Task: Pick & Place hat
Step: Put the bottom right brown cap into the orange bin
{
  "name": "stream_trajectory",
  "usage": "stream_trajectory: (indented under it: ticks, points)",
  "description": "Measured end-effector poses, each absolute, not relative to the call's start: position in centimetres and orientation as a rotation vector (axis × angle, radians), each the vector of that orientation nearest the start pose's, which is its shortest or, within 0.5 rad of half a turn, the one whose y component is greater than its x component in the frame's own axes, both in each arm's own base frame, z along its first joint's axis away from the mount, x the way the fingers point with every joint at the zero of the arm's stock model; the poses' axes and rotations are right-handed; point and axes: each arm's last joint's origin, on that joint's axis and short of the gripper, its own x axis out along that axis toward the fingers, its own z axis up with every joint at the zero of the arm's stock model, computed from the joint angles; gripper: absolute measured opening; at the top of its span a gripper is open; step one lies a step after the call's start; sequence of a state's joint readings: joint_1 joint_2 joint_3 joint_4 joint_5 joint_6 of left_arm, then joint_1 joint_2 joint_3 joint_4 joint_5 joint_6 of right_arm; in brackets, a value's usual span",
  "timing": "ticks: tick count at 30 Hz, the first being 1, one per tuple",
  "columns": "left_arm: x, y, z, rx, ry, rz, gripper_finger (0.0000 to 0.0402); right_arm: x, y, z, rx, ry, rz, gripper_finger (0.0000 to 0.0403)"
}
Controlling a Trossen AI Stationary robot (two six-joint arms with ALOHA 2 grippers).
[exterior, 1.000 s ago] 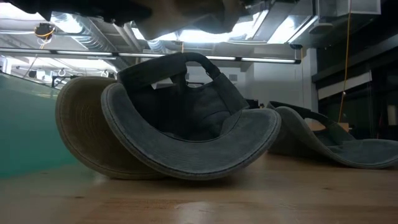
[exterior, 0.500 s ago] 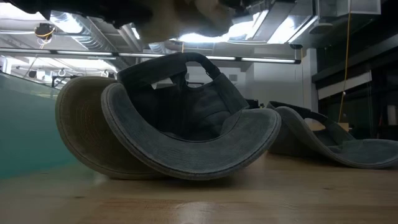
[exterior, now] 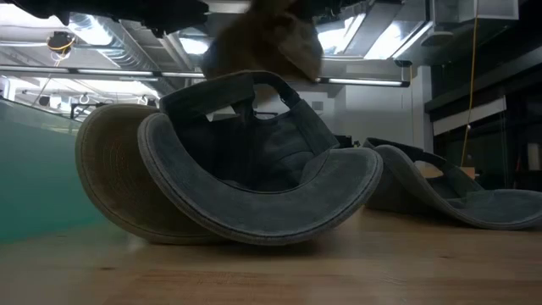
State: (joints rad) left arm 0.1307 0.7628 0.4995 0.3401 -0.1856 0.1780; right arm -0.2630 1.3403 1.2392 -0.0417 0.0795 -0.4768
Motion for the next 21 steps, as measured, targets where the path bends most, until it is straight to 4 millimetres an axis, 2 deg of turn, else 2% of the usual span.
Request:
stream_trajectory:
  ticks: [4, 7, 11, 18, 21]
  points:
    - [17.5, 2.8, 28.7, 0.163, -0.05, 0.321, 0.0252, 29.3, -8.2, 37.9, -0.589, 0.276, -0.306, 0.0011]
    - [17.5, 2.8, 28.7, 0.163, -0.049, 0.322, 0.0264, 29.2, -8.2, 37.5, -0.708, 0.341, -0.273, 0.0008]
    - [17.5, 2.8, 28.7, 0.161, -0.05, 0.321, 0.0266, 29.1, -8.1, 36.9, -0.819, 0.402, -0.2, 0.0005]
    - [17.9, 2.8, 28.7, 0.088, -0.074, 0.301, 0.0263, 28.9, -7.8, 36.7, -0.878, 0.42, -0.107, 0.0003]
    - [18.2, 2.8, 28.4, 0.086, -0.059, 0.288, 0.0263, 27.8, -7.6, 37.1, -0.895, 0.446, -0.098, 0.0003]
